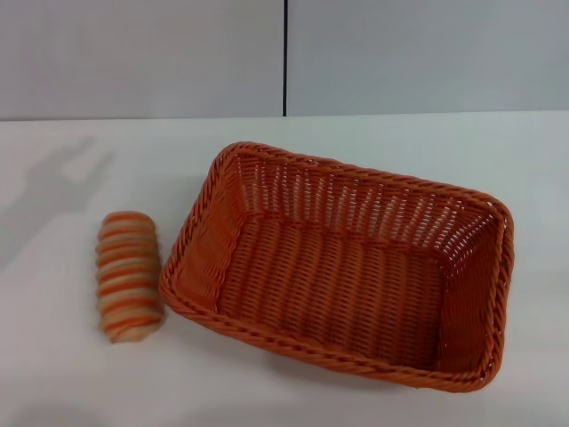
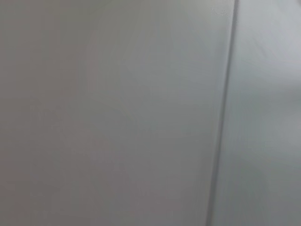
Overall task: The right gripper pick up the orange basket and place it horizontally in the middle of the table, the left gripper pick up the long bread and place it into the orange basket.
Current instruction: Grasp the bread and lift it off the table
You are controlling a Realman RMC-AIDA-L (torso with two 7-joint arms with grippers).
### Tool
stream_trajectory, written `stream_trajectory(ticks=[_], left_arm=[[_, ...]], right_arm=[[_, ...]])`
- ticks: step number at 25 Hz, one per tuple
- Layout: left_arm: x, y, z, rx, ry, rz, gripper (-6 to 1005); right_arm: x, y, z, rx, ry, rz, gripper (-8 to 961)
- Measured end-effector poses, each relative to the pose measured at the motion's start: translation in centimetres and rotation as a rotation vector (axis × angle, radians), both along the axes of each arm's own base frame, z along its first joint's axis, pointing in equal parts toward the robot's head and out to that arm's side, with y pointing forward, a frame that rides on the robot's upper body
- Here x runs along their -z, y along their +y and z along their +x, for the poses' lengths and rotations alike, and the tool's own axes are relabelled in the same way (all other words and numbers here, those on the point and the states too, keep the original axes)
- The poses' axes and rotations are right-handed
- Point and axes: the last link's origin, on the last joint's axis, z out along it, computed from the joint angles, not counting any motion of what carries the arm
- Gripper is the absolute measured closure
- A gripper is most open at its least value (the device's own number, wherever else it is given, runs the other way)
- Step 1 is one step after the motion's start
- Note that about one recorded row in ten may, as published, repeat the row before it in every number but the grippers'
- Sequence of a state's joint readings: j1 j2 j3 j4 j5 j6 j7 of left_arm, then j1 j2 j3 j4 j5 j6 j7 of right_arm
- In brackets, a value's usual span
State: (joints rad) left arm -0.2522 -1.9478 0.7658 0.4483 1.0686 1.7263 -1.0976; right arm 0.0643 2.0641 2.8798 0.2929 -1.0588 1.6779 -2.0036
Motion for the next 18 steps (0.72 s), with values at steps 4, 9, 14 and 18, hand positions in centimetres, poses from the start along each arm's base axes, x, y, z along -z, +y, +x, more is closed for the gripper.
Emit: stream_trajectory(ticks=[4, 9, 14, 18], left_arm=[[-1.0, 1.2, -0.1, -0.041, 0.139, -0.261, 552], [-1.0, 2.5, -0.6, -0.16, 0.264, -0.389, 549], [0.0, 3.2, -1.2, -0.232, 0.346, -0.484, 547], [0.8, 3.4, -1.5, -0.279, 0.385, -0.537, 546]], right_arm=[[-0.3, 0.1, 0.1, 0.0, -0.006, 0.003, 527], [-0.4, 0.6, -0.1, -0.008, -0.008, 0.004, 528], [-0.5, 0.6, 0.0, -0.008, -0.008, 0.004, 528], [-0.4, 0.4, 0.2, 0.005, -0.006, 0.002, 527]])
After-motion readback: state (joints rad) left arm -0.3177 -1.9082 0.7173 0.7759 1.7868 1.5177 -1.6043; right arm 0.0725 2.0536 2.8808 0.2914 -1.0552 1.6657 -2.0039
